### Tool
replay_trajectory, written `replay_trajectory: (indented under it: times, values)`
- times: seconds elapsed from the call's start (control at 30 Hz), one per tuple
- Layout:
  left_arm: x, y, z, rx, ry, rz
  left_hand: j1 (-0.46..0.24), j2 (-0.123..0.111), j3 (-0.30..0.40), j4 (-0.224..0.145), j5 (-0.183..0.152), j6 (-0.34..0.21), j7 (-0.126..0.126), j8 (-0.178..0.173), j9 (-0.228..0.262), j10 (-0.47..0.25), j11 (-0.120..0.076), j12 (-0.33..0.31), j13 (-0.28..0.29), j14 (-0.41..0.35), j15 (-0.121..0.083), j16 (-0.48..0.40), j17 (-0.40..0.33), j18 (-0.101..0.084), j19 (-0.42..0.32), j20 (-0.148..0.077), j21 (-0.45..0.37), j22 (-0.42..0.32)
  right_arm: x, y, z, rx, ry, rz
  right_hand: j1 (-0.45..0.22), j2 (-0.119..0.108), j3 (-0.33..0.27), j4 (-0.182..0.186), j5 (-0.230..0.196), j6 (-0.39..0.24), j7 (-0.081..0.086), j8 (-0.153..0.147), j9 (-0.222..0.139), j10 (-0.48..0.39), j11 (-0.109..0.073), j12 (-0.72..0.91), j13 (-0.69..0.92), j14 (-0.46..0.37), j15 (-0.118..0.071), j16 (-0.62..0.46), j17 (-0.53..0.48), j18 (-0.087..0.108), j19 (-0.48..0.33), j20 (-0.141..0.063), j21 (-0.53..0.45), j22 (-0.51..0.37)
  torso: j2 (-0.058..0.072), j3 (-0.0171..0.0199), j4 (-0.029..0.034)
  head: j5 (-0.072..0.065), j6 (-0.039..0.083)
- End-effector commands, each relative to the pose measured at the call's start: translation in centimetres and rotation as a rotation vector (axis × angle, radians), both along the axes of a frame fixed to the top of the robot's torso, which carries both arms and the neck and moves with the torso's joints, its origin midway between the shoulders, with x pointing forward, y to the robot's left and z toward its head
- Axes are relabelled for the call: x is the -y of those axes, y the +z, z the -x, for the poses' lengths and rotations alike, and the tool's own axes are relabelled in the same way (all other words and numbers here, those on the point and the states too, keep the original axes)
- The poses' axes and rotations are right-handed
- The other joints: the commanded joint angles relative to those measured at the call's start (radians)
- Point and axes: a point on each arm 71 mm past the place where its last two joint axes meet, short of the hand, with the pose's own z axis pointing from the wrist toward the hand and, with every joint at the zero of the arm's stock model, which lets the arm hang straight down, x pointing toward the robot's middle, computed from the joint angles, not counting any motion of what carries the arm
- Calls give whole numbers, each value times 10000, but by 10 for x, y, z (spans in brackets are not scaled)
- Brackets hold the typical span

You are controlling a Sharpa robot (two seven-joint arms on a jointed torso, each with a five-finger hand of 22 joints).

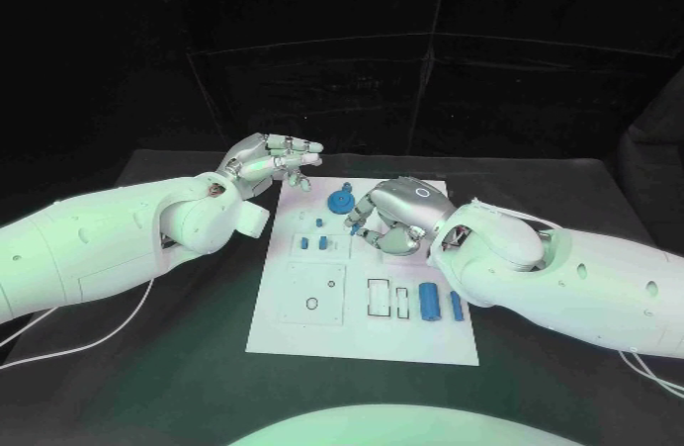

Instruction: Assemble the parts on the task board

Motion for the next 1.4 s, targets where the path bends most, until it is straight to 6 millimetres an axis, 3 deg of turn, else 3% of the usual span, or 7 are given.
replay_trajectory:
  times: [0.03,0.23,0.43,0.67,0.87,1.4]
  values:
    - [2,1,0,10,-108,83,61,14,-50,12,-35,-39,-1,-67,-11,-56,-22,-5,-10,-88,10,-36,-10,125,-10,12,-55,-9,-11,-11,6,-306,441,194,-126,1,60,10,55,55,45,-23,9,32,24,-48,-5,304,-61,40,-10,-73,29,-49,-8,-15,-9,-19,-7,148,-57]
    - [5,1,0,16,-144,98,59,16,-55,14,-35,-43,2,-69,-11,-60,-19,-4,-9,-90,12,-36,-14,125,-10,14,-57,-11,-25,-34,14,-822,768,638,-131,5,66,11,71,47,49,-30,7,25,27,-57,-7,296,-59,15,-49,-66,13,-50,-29,-58,-3,-1,-4,356,-106]
    - [6,1,0,16,-182,114,54,21,-64,17,-36,-51,7,-73,-11,-68,-14,-2,-9,-95,16,-36,-22,124,-9,17,-63,-15,-31,-49,18,-1114,919,1116,-143,0,60,15,73,42,53,-36,5,20,31,-65,-8,294,-57,12,-57,-65,8,-50,-33,-66,-11,-9,-8,366,-128]
    - [7,1,-1,15,-199,120,54,21,-64,17,-36,-51,7,-73,-11,-68,-14,-2,-9,-95,16,-36,-22,124,-9,17,-63,-15,-32,-54,20,-1183,996,1385,-151,-6,56,17,73,38,56,-41,5,17,33,-70,-8,292,-55,9,-63,-65,5,-49,-36,-71,-9,8,-17,448,-180]
    - [7,1,-1,12,-196,117,54,21,-64,17,-36,-51,7,-73,-11,-68,-14,-2,-9,-95,16,-36,-22,124,-9,17,-63,-15,-35,-56,22,-1097,1036,1441,-155,-10,52,17,73,37,57,-42,4,16,34,-72,-8,291,-54,11,-61,-65,4,-49,-36,-72,-3,-1,-18,482,-231]
    - [6,1,0,-11,-209,111,54,21,-64,17,-36,-51,7,-73,-11,-68,-14,-2,-9,-95,16,-36,-22,124,-9,17,-63,-15,-39,-57,22,-892,919,1417,-173,-4,44,27,42,42,56,-47,6,20,34,-81,-7,289,-51,17,-58,-65,-1,-47,-37,-73,-4,-1,-5,490,-292]
